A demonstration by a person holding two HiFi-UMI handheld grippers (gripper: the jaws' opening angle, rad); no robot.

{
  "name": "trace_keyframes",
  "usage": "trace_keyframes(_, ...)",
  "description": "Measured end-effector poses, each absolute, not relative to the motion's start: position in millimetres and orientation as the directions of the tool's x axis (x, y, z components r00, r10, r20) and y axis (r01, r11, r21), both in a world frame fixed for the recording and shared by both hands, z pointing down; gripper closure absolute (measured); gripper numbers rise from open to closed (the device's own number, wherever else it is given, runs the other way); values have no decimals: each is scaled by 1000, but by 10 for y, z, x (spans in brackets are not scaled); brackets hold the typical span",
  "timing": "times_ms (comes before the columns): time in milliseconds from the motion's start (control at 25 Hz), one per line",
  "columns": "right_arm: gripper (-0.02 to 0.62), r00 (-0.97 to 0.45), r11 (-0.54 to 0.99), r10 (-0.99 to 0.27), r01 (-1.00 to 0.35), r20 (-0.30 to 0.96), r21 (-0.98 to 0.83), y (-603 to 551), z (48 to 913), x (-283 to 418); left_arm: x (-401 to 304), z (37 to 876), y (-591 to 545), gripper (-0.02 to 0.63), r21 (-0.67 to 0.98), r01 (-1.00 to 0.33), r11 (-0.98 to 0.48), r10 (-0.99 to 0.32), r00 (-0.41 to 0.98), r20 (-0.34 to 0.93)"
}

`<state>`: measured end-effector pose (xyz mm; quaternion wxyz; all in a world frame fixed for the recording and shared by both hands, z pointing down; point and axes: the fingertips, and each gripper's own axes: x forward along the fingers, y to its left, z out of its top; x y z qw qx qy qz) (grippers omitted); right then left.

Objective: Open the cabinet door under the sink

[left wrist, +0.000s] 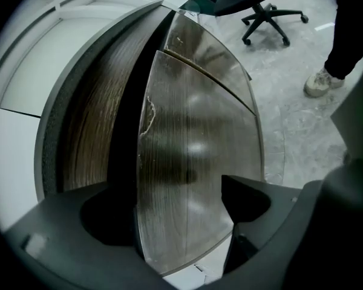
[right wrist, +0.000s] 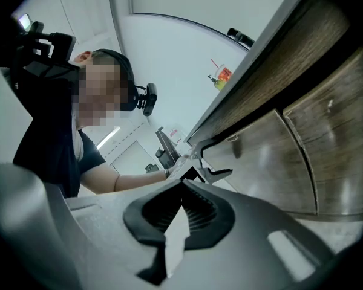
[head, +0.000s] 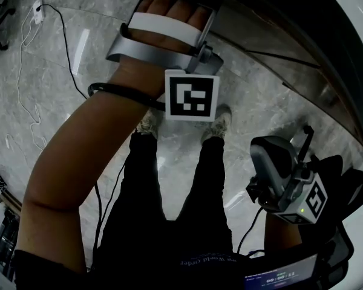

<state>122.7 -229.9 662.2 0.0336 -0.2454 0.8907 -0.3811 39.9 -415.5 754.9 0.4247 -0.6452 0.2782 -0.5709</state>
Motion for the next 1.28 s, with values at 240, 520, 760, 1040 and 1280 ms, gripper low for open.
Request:
trace_keyframes(240,594,-877,603,-467,-409,112,-685,-2307,6535,1256,344,7476,-3951,201,-726,194,-659,-696,208,687)
trace_keyframes(520,594,-874,609,-478,-399,84,-685,-2328,6419,1362,324,7385,-3584,302,-420,283,-862,-364,230,902)
trace_keyframes(760,594,-862,610,-504,-404,60,-682,-2388,6318,1506,32,7335,-3272,353,-139,495,-858,-140,37,990)
trace_keyframes(1040,594,-851,574,-522,-393,49,-719,-2397,6312,1636,87,7471,-3371,324,-67,545,-836,-190,-172,967)
trace_keyframes(1280,594,-843,573,-536,-391,32,-720,-2383,6206,1815,407,7853,-3377,405,-212,587,-781,-313,-75,947)
